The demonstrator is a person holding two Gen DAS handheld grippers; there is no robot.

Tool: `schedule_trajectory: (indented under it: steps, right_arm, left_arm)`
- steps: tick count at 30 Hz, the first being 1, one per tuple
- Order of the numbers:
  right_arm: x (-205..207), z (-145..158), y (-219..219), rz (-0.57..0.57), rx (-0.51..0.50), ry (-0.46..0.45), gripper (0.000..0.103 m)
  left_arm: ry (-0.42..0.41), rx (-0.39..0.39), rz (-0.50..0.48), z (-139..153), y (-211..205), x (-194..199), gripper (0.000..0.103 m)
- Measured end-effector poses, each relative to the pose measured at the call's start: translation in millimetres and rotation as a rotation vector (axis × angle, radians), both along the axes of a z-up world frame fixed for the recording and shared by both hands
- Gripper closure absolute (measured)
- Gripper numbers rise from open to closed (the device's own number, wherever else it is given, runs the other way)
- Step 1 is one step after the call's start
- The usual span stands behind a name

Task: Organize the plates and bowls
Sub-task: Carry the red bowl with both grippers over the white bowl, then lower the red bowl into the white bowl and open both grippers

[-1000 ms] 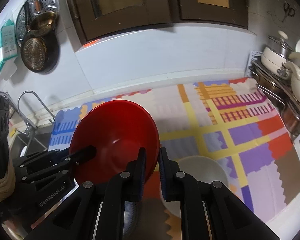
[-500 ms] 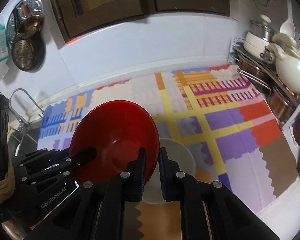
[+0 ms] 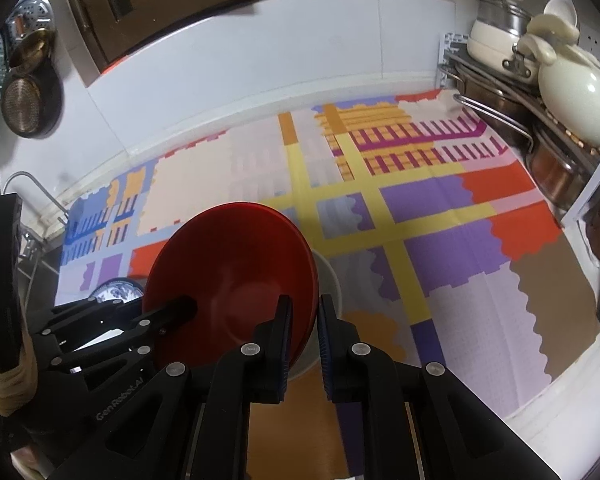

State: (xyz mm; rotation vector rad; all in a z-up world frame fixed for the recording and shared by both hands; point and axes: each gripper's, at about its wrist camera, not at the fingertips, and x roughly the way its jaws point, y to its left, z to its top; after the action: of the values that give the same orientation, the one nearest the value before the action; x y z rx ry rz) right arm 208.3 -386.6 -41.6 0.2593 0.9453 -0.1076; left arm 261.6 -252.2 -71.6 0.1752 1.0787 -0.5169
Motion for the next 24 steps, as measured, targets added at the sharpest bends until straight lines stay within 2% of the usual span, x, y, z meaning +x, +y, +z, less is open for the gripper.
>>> schedule_trajectory:
  steps: [14, 20, 24]
  right_arm:
    - [5, -25, -8, 0.019, 0.021, 0.034, 0.089]
    - [7, -31, -9, 0.022, 0.027, 0.044, 0.088]
    - [7, -35, -9, 0.022, 0.033, 0.055, 0.088]
  left_arm:
    - [-0.019, 0.053, 0.014, -17, -11, 3, 0.084]
    - [-0.039, 0.07, -0.005, -20, -14, 3, 0.079]
    - [-0.04, 0.08, -0.028, -20, -17, 1, 0.071]
